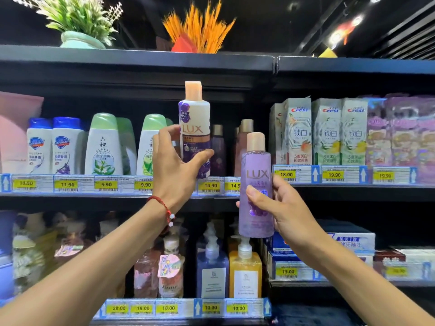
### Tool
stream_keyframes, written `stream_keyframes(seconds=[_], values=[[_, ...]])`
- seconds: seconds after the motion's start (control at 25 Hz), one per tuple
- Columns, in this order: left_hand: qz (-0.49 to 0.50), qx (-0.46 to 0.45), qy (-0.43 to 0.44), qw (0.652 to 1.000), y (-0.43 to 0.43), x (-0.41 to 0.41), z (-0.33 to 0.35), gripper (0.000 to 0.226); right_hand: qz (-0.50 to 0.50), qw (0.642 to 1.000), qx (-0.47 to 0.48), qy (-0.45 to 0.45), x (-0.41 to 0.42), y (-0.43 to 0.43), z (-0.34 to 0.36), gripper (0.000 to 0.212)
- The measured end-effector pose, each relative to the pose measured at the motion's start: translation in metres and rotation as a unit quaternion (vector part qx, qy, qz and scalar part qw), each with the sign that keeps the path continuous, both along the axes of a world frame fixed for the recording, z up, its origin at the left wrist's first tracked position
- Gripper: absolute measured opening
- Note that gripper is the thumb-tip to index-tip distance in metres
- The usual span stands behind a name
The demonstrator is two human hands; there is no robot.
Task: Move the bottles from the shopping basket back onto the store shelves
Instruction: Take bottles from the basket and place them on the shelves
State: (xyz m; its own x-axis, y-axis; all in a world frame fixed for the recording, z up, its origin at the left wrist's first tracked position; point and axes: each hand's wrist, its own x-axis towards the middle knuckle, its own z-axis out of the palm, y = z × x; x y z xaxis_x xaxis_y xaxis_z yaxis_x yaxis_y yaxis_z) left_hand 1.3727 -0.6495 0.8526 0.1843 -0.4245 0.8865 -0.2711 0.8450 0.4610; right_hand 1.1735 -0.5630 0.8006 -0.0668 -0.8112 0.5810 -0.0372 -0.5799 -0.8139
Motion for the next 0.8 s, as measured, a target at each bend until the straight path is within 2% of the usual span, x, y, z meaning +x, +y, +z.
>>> stream_keyframes(seconds=[0.32, 0.52, 0.8], values=[[0.022, 0.011, 0.021, 0.999, -0.005, -0.007, 0.007, 0.061, 0.008, 1.0, -0.011, -0.006, 0.007, -0.009, 0.003, 0.049], [0.027, 0.012, -0.002, 1.0, -0.013, -0.012, 0.005, 0.062, 0.027, 1.0, -0.009, -0.001, 0.008, -0.013, 0.001, 0.049], [0.117, 0.024, -0.036, 0.992, -0.009, -0.015, -0.005, 0.064, 0.033, 0.999, -0.007, -0.011, 0.001, -0.015, -0.001, 0.05]])
